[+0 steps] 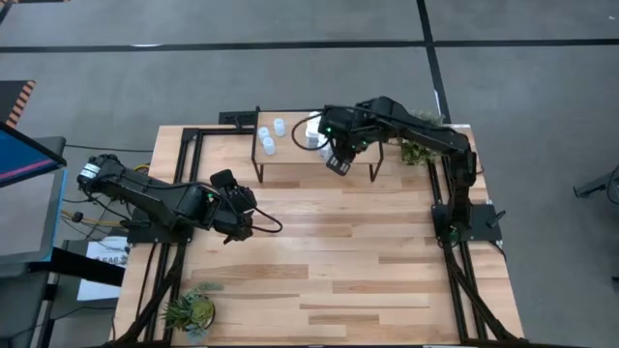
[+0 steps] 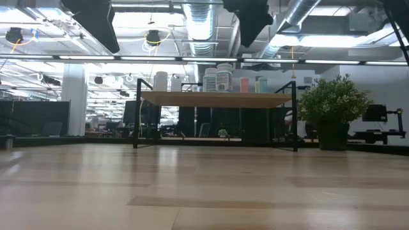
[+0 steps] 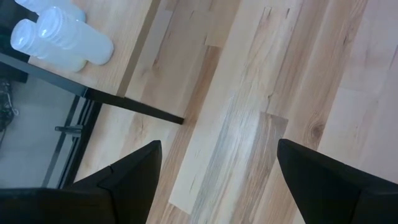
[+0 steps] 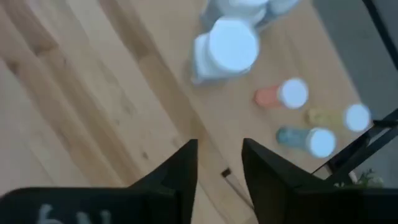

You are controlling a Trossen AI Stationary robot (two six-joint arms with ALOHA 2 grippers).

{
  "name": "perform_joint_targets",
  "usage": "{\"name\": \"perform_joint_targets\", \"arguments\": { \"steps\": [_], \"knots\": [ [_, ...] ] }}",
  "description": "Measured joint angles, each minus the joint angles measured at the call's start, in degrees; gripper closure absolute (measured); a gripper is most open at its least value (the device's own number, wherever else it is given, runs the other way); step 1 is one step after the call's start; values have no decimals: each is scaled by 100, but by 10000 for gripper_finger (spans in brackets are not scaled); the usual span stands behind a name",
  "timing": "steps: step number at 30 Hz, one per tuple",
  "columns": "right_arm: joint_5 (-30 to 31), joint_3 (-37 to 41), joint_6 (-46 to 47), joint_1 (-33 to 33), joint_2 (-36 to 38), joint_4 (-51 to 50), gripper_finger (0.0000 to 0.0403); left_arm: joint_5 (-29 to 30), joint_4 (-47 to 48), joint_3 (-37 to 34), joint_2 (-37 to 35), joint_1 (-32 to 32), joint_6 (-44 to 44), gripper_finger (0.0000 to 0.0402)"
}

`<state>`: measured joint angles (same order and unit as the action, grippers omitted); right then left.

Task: Pick and place medicine bottles onto shelf by color
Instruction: Put the white medicine bottle on the shelf aligned with the other white medicine bottles

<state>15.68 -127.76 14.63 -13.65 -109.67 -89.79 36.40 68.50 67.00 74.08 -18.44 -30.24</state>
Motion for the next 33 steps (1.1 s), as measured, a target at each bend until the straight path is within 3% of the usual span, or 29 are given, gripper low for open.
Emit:
{"name": "perform_joint_targets", "arguments": {
  "steps": [7, 13, 20, 25, 28, 33],
  "knots": [
    [-101, 508, 300, 397, 644, -31, 305, -1, 5, 0, 0, 0, -2, 95],
    [163, 1850, 883, 1148, 1879, 334, 311, -1, 11, 0, 2, 0, 31, 95],
    [845, 4491, 1447, 1795, 3092, 2661, 311, 22, -17, 0, 2, 0, 31, 95],
    [1024, 6136, 1495, 1613, 3182, 4589, 311, 31, -28, 0, 2, 0, -28, 95],
    [1487, 6525, 1493, 1430, 2954, 5495, 313, 31, -28, 0, 2, 0, -31, 95],
    [2202, 6514, 927, 1206, 2515, 6415, 327, 31, -28, 0, 2, 0, -35, 95]
  ]
}}
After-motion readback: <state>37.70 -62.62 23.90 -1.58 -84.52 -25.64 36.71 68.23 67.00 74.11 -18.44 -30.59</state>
